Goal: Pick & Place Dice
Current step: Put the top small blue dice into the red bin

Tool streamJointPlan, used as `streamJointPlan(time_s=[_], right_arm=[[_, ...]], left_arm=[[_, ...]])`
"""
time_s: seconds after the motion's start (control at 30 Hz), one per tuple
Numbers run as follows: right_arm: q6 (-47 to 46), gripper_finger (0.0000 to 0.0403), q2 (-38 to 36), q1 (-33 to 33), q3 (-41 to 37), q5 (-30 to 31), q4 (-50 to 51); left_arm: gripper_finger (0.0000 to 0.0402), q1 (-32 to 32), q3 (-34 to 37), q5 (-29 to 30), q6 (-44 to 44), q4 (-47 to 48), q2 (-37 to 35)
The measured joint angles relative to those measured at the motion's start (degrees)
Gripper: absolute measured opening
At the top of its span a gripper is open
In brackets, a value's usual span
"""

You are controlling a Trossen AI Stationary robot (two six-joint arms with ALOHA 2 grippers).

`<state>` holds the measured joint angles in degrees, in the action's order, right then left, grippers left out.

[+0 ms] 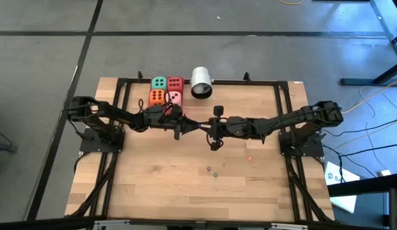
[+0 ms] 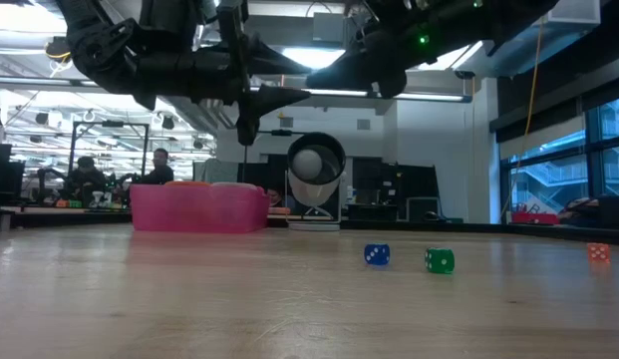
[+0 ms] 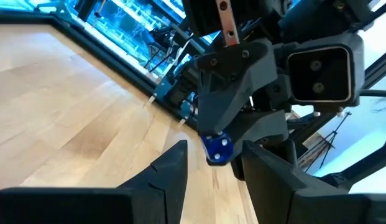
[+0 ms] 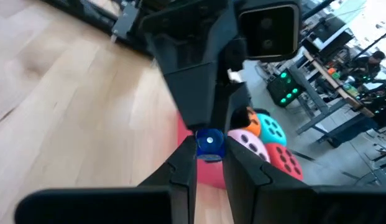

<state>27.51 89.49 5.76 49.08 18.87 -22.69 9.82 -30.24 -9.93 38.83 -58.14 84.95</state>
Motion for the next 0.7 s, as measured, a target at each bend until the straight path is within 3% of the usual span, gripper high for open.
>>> streamJointPlan(time_s=[0.7], right_arm=[[0.4,0.0057,0.3,-0.3,0.0,-0.3,-0.8]], left_arm=[[0.0144,-0.4,-2.1,1.3,-0.2,2.7,0.0]])
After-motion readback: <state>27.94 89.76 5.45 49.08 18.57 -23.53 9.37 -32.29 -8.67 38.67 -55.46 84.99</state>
